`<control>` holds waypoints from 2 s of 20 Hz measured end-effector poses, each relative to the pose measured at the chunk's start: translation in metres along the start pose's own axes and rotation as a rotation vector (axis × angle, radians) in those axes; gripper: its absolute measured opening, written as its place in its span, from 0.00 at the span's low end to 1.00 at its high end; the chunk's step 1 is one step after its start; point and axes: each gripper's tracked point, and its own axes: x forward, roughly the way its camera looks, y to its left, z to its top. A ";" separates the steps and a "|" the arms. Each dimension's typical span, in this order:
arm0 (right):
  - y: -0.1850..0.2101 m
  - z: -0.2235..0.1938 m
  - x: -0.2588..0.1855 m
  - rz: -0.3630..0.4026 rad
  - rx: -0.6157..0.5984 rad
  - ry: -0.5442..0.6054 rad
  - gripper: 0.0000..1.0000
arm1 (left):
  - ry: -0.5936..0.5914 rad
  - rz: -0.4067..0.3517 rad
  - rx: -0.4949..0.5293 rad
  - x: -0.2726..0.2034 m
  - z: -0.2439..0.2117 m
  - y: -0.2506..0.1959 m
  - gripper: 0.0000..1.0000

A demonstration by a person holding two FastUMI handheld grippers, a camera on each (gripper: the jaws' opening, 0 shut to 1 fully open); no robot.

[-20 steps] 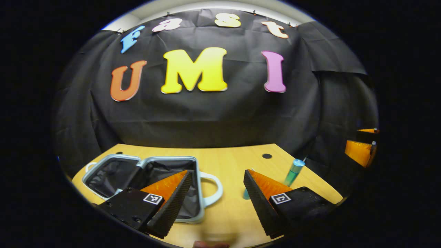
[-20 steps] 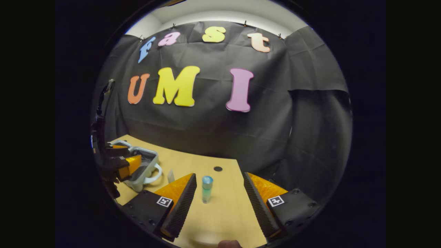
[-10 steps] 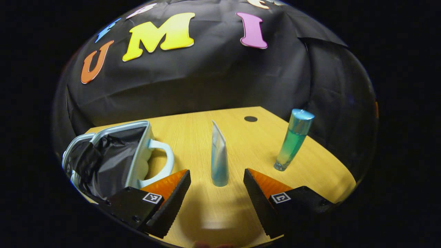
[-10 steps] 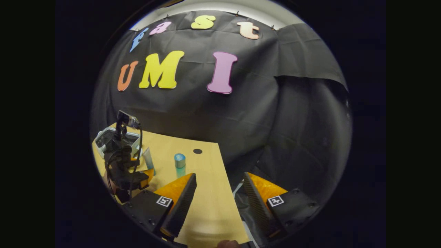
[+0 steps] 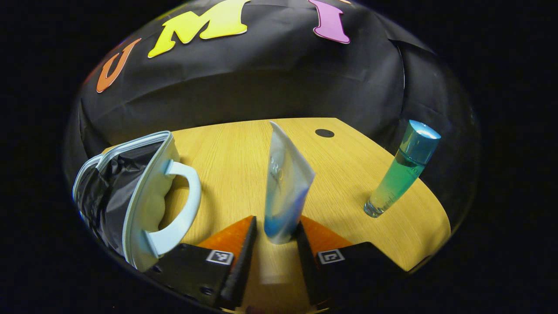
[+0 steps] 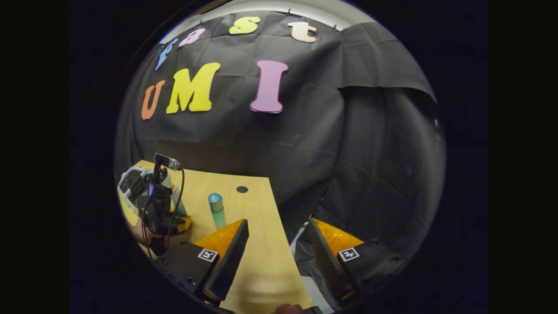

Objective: First open the suitcase, pack the skin care products into it, and then close the suitcase.

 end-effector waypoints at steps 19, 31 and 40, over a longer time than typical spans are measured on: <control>0.172 -0.085 0.138 0.374 0.073 0.207 0.82 | -0.033 -0.066 -0.094 -0.164 0.057 0.044 0.33; 0.183 -0.097 0.175 0.366 0.072 0.309 0.38 | 0.094 0.048 -0.173 -0.202 0.027 0.173 0.34; 0.208 -0.051 0.080 0.588 0.093 0.359 0.34 | 0.441 -0.076 -0.160 -0.176 -0.007 0.241 0.34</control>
